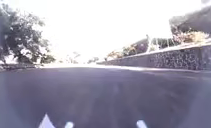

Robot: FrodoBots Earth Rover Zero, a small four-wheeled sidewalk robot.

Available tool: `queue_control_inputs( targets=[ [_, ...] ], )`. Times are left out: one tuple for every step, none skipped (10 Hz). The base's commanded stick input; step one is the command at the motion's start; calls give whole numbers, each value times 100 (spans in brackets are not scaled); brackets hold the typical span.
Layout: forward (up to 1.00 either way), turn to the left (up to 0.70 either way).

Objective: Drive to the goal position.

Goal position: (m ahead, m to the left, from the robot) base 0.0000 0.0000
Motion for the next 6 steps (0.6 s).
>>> queue_control_inputs(
  targets=[
    [70, 0],
    [70, 0],
    [70, 0],
    [70, 0],
    [70, 0],
    [70, 0]
  ],
)
